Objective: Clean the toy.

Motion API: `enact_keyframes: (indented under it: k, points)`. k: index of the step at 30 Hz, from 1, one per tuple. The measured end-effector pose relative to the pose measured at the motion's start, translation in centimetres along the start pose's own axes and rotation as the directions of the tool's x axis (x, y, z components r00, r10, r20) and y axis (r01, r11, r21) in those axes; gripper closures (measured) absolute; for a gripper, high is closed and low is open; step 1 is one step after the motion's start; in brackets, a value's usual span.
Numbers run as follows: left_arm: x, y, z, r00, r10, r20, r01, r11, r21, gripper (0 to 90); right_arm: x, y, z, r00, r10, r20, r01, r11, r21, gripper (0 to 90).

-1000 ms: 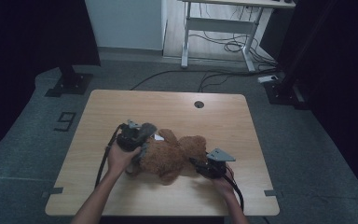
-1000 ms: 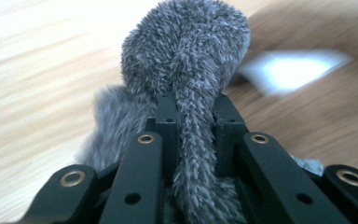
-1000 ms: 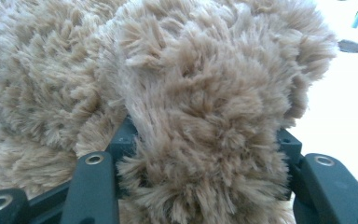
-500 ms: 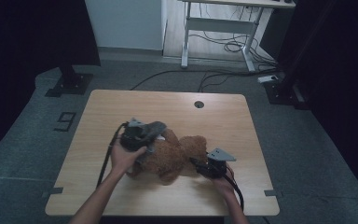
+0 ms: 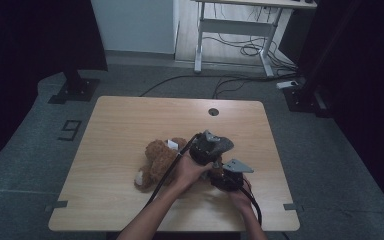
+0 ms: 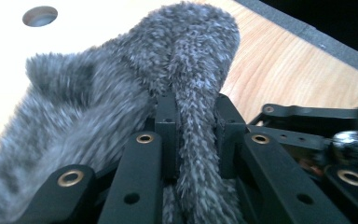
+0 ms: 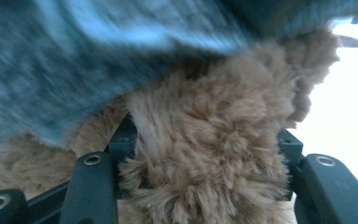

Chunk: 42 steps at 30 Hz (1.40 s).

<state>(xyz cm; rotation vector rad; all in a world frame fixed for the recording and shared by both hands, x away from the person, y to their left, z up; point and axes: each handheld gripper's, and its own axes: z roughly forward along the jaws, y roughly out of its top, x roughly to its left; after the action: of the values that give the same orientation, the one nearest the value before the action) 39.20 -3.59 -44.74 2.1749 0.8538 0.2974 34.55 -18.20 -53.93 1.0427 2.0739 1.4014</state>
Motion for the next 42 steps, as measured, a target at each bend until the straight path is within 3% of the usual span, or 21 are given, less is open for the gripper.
enact_keyframes:
  k: [3, 7, 9, 11, 12, 13, 16, 19, 24, 25, 27, 28, 30, 32, 33, 35, 37, 40, 41, 42]
  points:
    - [0.8, -0.3, -0.9, 0.9995, -0.032, -0.004, 0.032, 0.9995, 0.004, 76.1, 0.0, 0.0, 0.0, 1.0000, -0.004, -0.004, 0.004, 1.000, -0.005, 43.7]
    - [2.8, -1.2, -2.7, 0.9945, -0.028, -0.101, 0.032, 0.9990, 0.031, 76.2, 0.1, 0.0, 0.0, 1.0000, -0.007, 0.002, 0.007, 1.000, -0.006, 43.7]
    - [4.4, -2.3, -3.4, 0.9911, -0.048, -0.124, 0.055, 0.9970, 0.054, 76.4, 0.1, 0.0, 0.0, 1.0000, -0.005, 0.002, 0.005, 1.000, -0.006, 43.7]
    - [6.3, -3.7, -4.1, 0.9883, -0.141, -0.059, 0.142, 0.9898, 0.011, 76.6, 0.1, 0.0, 0.0, 1.0000, -0.004, 0.000, 0.004, 1.000, -0.011, 43.7]
    - [7.0, -4.2, -4.5, 0.9820, -0.188, -0.021, 0.188, 0.9822, -0.012, 76.6, 0.2, 0.0, 0.1, 1.0000, -0.005, 0.000, 0.005, 1.000, -0.013, 43.7]
    - [7.5, -4.5, -5.0, 0.9777, -0.210, 0.001, 0.210, 0.9773, -0.026, 76.6, 0.3, 0.1, 0.1, 1.0000, -0.008, 0.004, 0.009, 1.000, -0.012, 43.7]
    - [8.4, -4.9, -6.3, 0.9763, -0.216, -0.011, 0.216, 0.9754, -0.047, 76.3, 0.3, 0.1, 0.1, 1.0000, -0.008, 0.004, 0.008, 1.000, -0.010, 43.7]
    - [9.5, -5.4, -7.6, 0.9721, -0.225, -0.065, 0.222, 0.9736, -0.053, 76.4, 0.2, 0.1, 0.1, 1.0000, -0.008, 0.004, 0.008, 1.000, -0.010, 43.7]
    - [12.1, -7.6, -8.8, 0.9532, -0.257, -0.159, 0.256, 0.9662, -0.032, 76.4, 0.2, 0.1, 0.1, 1.0000, -0.009, 0.003, 0.009, 1.000, -0.010, 43.7]
    - [12.8, -8.3, -9.0, 0.9475, -0.273, -0.166, 0.272, 0.9618, -0.030, 76.4, 0.2, 0.1, 0.1, 1.0000, -0.008, 0.003, 0.009, 1.000, -0.011, 43.7]
    - [13.9, -9.7, -9.1, 0.9324, -0.323, -0.161, 0.322, 0.9461, -0.034, 76.4, 0.2, 0.1, 0.1, 1.0000, -0.007, 0.004, 0.007, 1.000, -0.014, 43.8]
    - [14.3, -10.3, -9.2, 0.9281, -0.335, -0.162, 0.334, 0.9420, -0.037, 76.5, 0.2, 0.0, 0.1, 1.0000, -0.005, 0.004, 0.005, 1.000, -0.014, 43.7]
    - [14.8, -11.2, -9.4, 0.9236, -0.328, -0.199, 0.330, 0.9437, -0.020, 76.4, 0.2, 0.0, 0.1, 1.0000, -0.004, 0.004, 0.004, 1.000, -0.015, 43.8]
    - [15.3, -12.1, -9.2, 0.9196, -0.298, -0.256, 0.319, 0.9469, 0.042, 76.2, 0.2, 0.0, 0.1, 1.0000, -0.004, 0.005, 0.004, 1.000, -0.014, 43.8]
    - [15.7, -12.7, -9.0, 0.9180, -0.298, -0.261, 0.328, 0.9419, 0.075, 76.0, 0.2, 0.0, 0.1, 1.0000, -0.003, 0.006, 0.003, 1.000, -0.013, 43.7]
    - [16.2, -14.0, -8.8, 0.9130, -0.337, -0.231, 0.363, 0.9285, 0.080, 75.9, 0.1, 0.0, 0.1, 1.0000, -0.003, 0.007, 0.003, 1.000, -0.013, 43.8]
    - [16.4, -14.9, -9.2, 0.9056, -0.384, -0.179, 0.399, 0.9152, 0.055, 75.9, 0.1, 0.0, 0.1, 1.0000, -0.003, 0.006, 0.003, 1.000, -0.013, 43.8]
    - [16.3, -15.3, -10.1, 0.9013, -0.413, -0.131, 0.420, 0.9068, 0.033, 75.5, 0.2, 0.0, 0.0, 1.0000, -0.001, 0.008, 0.001, 1.000, -0.012, 43.9]
    - [16.3, -15.3, -10.3, 0.8918, -0.442, -0.096, 0.446, 0.8946, 0.024, 75.5, 0.2, 0.0, 0.0, 1.0000, 0.003, 0.007, -0.003, 1.000, -0.012, 43.9]
    - [16.3, -15.3, -10.3, 0.8774, -0.478, -0.044, 0.479, 0.8774, 0.025, 75.5, 0.2, 0.1, 0.0, 0.9999, 0.013, 0.005, -0.013, 1.000, -0.009, 44.3]
